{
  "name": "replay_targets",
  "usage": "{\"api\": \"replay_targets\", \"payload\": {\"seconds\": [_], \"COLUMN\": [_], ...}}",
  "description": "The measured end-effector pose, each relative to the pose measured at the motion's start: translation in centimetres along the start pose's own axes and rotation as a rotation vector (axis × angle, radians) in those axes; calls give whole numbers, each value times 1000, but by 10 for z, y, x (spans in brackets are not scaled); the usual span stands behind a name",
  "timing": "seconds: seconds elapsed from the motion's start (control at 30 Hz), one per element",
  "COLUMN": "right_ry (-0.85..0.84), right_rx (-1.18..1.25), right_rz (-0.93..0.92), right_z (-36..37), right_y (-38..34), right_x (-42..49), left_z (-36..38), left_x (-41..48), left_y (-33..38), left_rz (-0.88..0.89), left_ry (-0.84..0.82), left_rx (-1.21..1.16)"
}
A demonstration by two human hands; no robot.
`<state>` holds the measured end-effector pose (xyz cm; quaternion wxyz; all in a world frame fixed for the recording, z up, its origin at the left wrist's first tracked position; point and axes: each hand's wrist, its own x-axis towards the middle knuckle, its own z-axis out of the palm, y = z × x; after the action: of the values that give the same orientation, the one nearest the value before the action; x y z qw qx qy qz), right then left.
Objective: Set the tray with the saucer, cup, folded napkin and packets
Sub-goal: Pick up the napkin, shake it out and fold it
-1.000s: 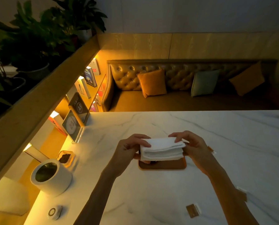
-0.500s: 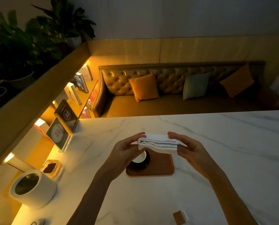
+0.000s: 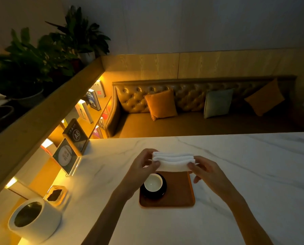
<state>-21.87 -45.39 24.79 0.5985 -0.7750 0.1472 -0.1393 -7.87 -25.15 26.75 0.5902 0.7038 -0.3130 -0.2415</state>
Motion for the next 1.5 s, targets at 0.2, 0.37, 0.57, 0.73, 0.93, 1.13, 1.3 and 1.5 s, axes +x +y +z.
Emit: {"api": "replay_targets", "payload": {"seconds": [0.2, 0.37, 0.57, 0.73, 0.93, 1.13, 1.3, 1.5], "right_ry": [42, 89, 133, 158, 162, 101, 169, 253], "right_rx": [141, 237, 211, 88, -107, -290, -411, -460], "right_rz": [196, 429, 682, 810, 895, 915, 824, 762], "right_z": [4, 4, 6, 7, 11, 29, 39, 47], "right_y": [26, 69, 141, 201, 279, 335, 348, 348], "right_x": [0, 0, 12, 38, 75, 84, 71, 58], "left_z": [13, 38, 72, 97, 128, 150, 156, 162], "left_x": [12, 27, 49, 80, 119, 126, 124, 101], "left_y": [-31, -81, -159, -215, -274, -321, -327, -319], "left_rz": [-56, -220, -377, -519, -662, -807, -795, -748], "left_ry": [-19, 61, 52, 80, 152, 185, 182, 173], "left_rx": [11, 82, 184, 214, 317, 448, 505, 598]}}
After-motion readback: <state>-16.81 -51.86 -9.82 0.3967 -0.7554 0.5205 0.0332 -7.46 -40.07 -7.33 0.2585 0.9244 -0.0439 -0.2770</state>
